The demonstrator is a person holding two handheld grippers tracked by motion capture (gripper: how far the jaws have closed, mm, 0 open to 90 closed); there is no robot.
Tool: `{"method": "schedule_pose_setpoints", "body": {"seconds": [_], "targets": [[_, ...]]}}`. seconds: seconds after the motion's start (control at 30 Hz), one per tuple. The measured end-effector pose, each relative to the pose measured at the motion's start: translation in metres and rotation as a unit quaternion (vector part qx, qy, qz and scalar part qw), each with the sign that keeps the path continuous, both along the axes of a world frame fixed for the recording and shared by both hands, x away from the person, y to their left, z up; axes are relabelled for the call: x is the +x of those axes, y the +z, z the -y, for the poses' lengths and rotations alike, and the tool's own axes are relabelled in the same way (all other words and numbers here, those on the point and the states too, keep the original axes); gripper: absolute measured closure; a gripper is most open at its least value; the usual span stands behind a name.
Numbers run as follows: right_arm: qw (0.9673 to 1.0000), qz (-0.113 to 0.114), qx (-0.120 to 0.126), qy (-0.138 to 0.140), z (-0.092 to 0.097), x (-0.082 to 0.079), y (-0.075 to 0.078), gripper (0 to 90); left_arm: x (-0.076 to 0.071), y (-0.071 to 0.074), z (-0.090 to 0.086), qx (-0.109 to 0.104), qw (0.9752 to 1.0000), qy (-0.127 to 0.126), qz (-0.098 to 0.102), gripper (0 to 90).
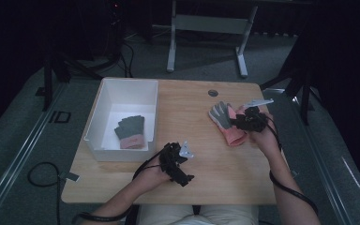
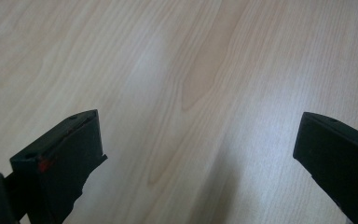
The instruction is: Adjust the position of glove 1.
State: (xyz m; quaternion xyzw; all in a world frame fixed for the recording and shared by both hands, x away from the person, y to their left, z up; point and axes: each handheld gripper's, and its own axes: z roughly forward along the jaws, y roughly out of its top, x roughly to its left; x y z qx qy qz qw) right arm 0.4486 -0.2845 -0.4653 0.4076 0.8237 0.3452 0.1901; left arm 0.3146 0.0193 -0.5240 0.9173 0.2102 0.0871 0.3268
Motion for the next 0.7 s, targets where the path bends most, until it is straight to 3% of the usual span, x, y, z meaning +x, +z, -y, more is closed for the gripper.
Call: {"method": "schedule_pose_setpoints", "body": {"seconds": [0.13, 0.17, 0.27, 0.3, 0.37, 0.47, 0.6, 0.7], "targets": [[0.9999, -0.009, -0.007, 0.005, -0.005, 0.012, -0.008, 63.6, -0.01, -0.016, -0.008, -0.022, 0.9997, 0.004, -0.006, 1.1], [0.9992, -0.037, -0.014, -0.001, -0.009, 0.02, -0.015, 68.5, -0.015, -0.02, -0.011, -0.033, 0.9994, 0.007, 0.0, 1.1], [0.999, -0.039, -0.02, -0.004, -0.011, 0.023, -0.017, 68.5, -0.019, -0.024, -0.014, -0.044, 0.9989, 0.016, 0.001, 1.1], [0.9983, -0.046, -0.034, -0.01, -0.017, 0.032, -0.024, 69.1, -0.028, -0.031, -0.017, -0.056, 0.9984, 0.008, 0.003, 1.1], [0.9979, -0.042, -0.049, -0.009, -0.022, 0.037, -0.028, 68.3, -0.034, -0.036, -0.019, -0.053, 0.9985, 0.0, 0.015, 1.1], [0.9971, -0.044, -0.063, -0.005, -0.029, 0.045, -0.032, 67.4, -0.037, -0.041, -0.022, -0.062, 0.998, -0.007, 0.009, 1.1], [0.9959, -0.031, -0.085, 0.0, -0.035, 0.051, -0.032, 66.6, -0.038, -0.044, -0.024, -0.062, 0.9981, 0.002, 0.004, 1.1], [0.9938, -0.03, -0.107, 0.003, -0.037, 0.055, -0.034, 66.5, -0.039, -0.044, -0.027, -0.074, 0.9971, 0.014, 0.007, 1.2]]}}
